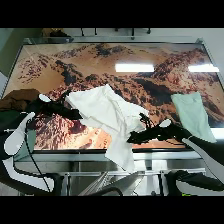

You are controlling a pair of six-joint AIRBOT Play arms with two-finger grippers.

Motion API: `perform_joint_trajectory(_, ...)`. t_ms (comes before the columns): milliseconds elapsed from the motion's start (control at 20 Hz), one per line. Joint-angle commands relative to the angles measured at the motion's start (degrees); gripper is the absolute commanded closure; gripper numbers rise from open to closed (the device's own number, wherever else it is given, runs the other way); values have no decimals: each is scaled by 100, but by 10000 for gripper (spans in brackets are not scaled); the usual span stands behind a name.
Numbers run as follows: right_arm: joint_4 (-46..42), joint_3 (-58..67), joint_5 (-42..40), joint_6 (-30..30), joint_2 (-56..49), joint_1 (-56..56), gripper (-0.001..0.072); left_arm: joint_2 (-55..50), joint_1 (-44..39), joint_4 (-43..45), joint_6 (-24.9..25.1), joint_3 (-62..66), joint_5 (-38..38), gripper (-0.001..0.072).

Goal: Fold the shirts.

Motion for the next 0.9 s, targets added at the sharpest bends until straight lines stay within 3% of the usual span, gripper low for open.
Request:
perform_joint_trajectory(0, 614, 199, 177, -369, 87, 11, 693, 17, 0, -481, 83, 118, 59, 697)
perform_joint_trajectory(150, 625, 1622, 1054, -380, 546, -400, 693, 428, 59, -1633, 177, 835, -949, 700)
perform_joint_trajectory(300, 629, 4205, 1384, -380, 984, -1231, 694, 1543, 57, -2632, -50, 2218, -1368, 700)
perform_joint_trajectory(400, 627, 6231, 1388, -382, 1029, -1668, 694, 2339, 59, -2938, -291, 3681, -1021, 700)
perform_joint_trajectory(600, 566, 9195, 1051, -404, 1019, -2070, 694, 3287, 57, -2555, -610, 6509, 306, 700)
perform_joint_trajectory(700, 522, 9674, 874, -476, 1172, -2092, 694, 3882, 57, -2031, -715, 6629, 841, 699)
perform_joint_trajectory(850, 518, 9676, 772, -994, 1478, -2092, 694, 4892, 57, -1434, -472, 5554, 1438, 698)
